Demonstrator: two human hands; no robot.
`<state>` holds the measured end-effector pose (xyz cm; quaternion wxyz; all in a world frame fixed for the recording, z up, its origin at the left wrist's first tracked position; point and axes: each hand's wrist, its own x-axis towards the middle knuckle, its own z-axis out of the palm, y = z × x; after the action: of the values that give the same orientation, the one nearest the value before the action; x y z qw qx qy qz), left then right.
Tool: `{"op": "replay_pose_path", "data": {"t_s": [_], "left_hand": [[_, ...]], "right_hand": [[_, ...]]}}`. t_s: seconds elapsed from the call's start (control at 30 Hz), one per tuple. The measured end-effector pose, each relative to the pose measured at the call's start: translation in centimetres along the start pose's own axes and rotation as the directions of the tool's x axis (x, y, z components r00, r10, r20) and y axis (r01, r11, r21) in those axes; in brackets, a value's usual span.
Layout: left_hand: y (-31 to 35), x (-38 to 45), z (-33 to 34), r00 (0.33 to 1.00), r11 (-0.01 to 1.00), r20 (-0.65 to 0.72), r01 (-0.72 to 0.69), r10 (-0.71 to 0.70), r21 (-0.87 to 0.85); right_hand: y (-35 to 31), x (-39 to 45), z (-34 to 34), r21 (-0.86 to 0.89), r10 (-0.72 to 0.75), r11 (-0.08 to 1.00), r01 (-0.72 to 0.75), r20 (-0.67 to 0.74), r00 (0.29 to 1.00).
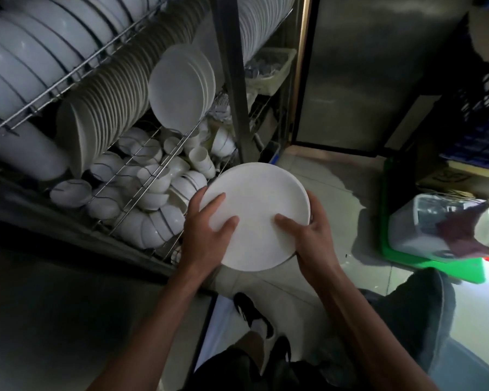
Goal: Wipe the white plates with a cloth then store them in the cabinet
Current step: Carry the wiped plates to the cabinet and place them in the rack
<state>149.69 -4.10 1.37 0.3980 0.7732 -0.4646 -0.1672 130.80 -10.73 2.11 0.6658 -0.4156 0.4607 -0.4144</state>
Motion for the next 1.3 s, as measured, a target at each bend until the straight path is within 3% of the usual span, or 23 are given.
{"op": "replay_pose_path", "data": {"t_s": [0.33,0.63,0.77,0.9,0.97,1.03,1.3], "left_hand": [[-2.7,9.8,-1.8,0.995,0.993,-0.066,0.073,-0.079,-0.088],[-4.4,15.6,-4.5,0.966,0.969,-0.196,0.125,-0.167,-0.213],[-4.7,18.4,-4.9,0.942,0.978,-0.271,0.173,-0.199,-0.115],[-4.0,20.2,-4.8,0.905,0.944,-0.395,0.255,-0.156,0.212],[-3.4,21.0,-4.4,0.917,0.922,-0.390,0.221,-0.085,0.318],[-3.0,22.1,-3.6,0.929,0.919,-0.352,0.231,-0.111,0.321],[-3.6,25.8,-0.8,0.885,0.919,-0.320,0.384,-0.339,0.090]], "right_hand": [[-2.9,8.6,7.5,-0.024,0.021,0.999,-0.021,-0.004,1.000],[-5.1,15.8,13.9,-0.029,0.024,0.999,-0.020,0.149,0.989],[-5.8,20.2,16.6,-0.057,0.019,0.998,-0.005,0.236,0.972],[-6.8,24.4,19.2,-0.101,0.025,0.995,0.006,0.298,0.954],[-7.2,26.3,20.6,-0.134,0.002,0.990,0.045,0.328,0.945],[-7.5,28.0,22.0,-0.169,-0.040,0.979,0.113,0.382,0.923],[-8.2,31.8,26.1,-0.188,-0.209,0.907,0.378,0.578,0.789]]}}
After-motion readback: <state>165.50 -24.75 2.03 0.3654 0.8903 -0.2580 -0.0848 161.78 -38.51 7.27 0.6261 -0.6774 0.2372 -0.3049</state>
